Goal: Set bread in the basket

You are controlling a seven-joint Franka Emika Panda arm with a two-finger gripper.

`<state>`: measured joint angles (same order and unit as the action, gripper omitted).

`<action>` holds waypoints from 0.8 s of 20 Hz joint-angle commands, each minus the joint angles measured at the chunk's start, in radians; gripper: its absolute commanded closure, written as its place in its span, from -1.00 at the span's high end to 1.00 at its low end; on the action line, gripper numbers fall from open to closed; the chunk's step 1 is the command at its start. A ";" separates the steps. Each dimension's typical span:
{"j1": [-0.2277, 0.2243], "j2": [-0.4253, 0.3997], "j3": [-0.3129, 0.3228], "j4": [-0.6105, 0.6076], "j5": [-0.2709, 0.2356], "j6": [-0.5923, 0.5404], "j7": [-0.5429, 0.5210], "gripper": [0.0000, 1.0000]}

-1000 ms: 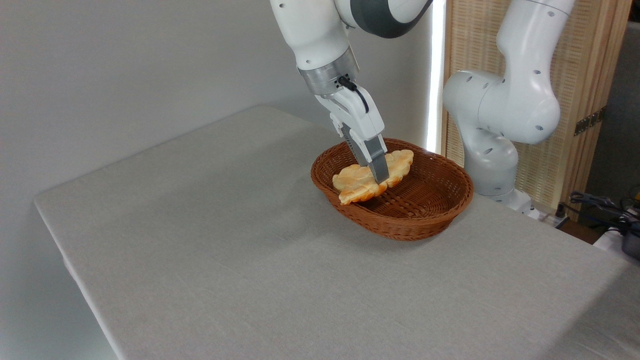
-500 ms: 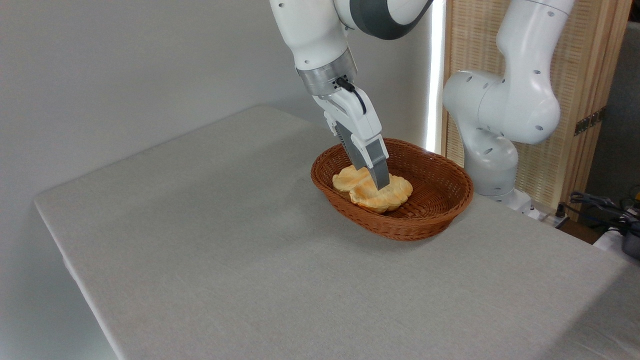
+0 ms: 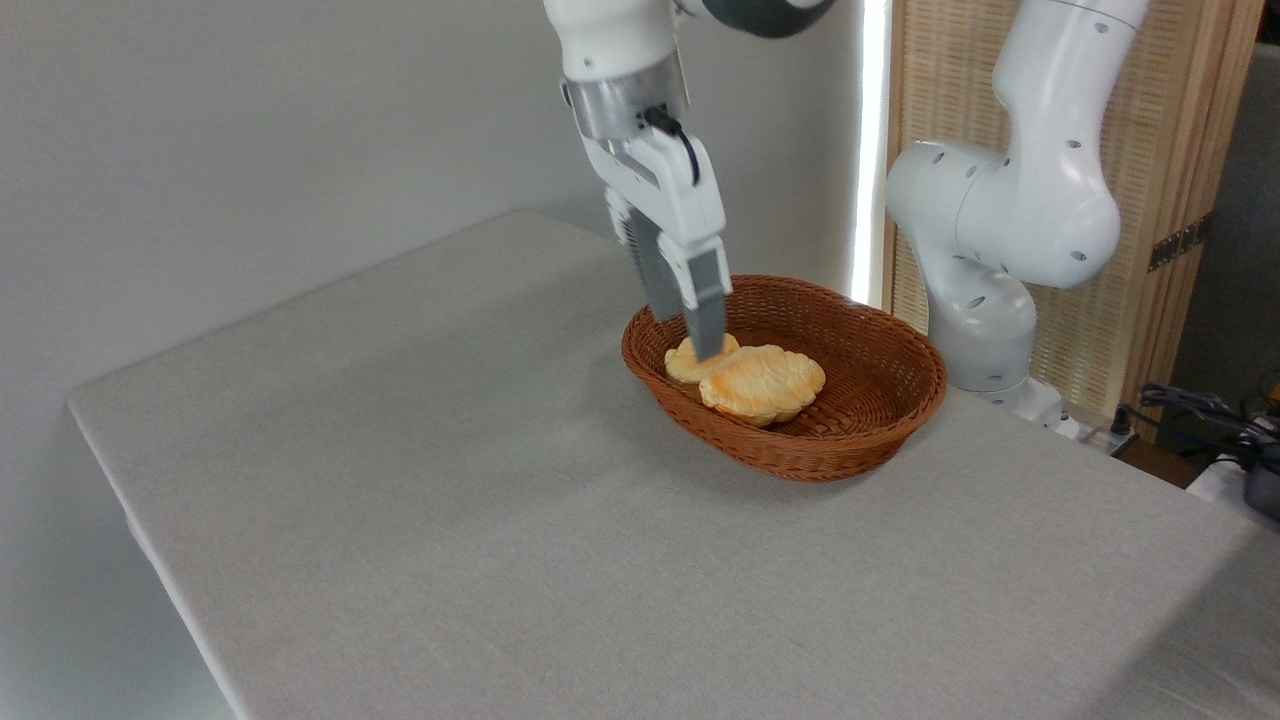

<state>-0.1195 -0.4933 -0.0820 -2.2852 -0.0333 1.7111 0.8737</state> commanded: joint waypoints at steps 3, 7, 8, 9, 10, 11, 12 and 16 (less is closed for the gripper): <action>0.000 0.243 0.007 0.300 -0.030 0.019 -0.172 1.00; 0.000 0.370 0.007 0.441 -0.030 0.021 -0.258 1.00; 0.000 0.395 0.008 0.464 -0.031 0.022 -0.265 1.00; 0.000 0.422 0.008 0.492 -0.031 0.034 -0.275 1.00; 0.000 0.449 0.008 0.516 -0.033 0.048 -0.304 1.00; 0.000 0.473 0.007 0.542 -0.039 0.064 -0.344 1.00; 0.000 0.496 0.008 0.568 -0.046 0.077 -0.375 1.00; 0.000 0.516 0.008 0.589 -0.051 0.088 -0.381 1.00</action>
<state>-0.1186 0.0012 -0.0815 -1.7336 -0.0634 1.7980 0.5035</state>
